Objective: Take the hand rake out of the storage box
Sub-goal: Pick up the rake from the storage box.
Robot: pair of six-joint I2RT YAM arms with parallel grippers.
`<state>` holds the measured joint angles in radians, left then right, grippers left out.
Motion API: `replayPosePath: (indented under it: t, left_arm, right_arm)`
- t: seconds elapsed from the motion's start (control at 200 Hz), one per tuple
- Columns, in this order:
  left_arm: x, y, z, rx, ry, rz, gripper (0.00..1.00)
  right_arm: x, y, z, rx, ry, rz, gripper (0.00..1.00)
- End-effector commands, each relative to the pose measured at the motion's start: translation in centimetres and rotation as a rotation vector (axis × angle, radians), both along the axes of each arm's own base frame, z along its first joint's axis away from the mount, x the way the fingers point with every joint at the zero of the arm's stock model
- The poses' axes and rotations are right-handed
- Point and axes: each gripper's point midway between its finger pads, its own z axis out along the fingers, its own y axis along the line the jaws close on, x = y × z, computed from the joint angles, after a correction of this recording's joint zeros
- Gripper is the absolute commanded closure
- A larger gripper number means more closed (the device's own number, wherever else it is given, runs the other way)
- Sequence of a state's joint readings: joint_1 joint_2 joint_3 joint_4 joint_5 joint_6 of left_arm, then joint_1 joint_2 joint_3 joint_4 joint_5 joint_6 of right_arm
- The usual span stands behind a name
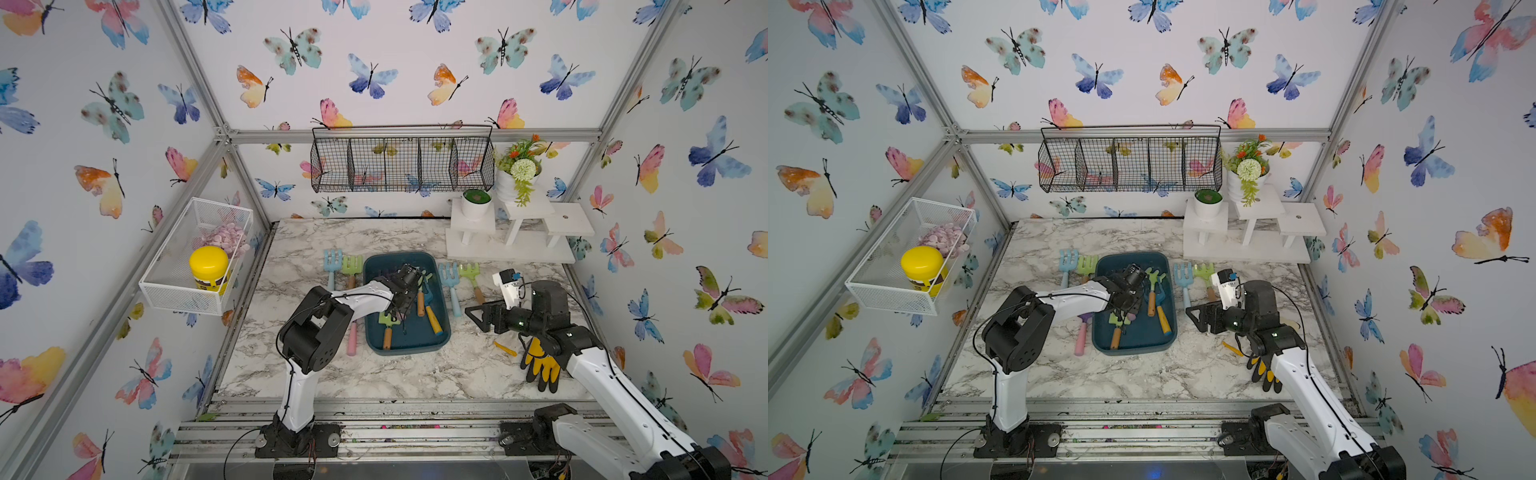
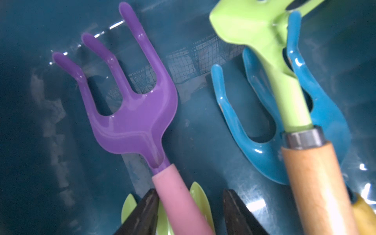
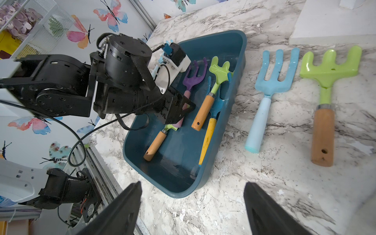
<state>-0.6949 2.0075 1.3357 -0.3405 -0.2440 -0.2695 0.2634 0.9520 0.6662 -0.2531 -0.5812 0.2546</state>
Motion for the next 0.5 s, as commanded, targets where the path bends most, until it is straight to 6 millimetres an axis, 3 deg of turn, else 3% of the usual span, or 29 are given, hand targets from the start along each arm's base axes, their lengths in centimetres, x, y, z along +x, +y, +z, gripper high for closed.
replayPosePath:
  t: [0.0, 0.285, 0.496]
  left_arm:
    - [-0.3, 1.6, 0.9, 0.046, -0.018, 0.033, 0.51]
    - [-0.2, 2.0, 1.2, 0.042, -0.022, 0.043, 0.64]
    - [-0.1, 1.8, 2.0, 0.018, -0.039, 0.037, 0.68]
  right_arm:
    - [-0.3, 0.5, -0.1, 0.015, 0.006, 0.026, 0.15]
    - [-0.3, 0.5, -0.2, 0.014, 0.011, 0.026, 0.15]
    - [-0.3, 0.5, -0.3, 0.014, 0.013, 0.027, 0.15]
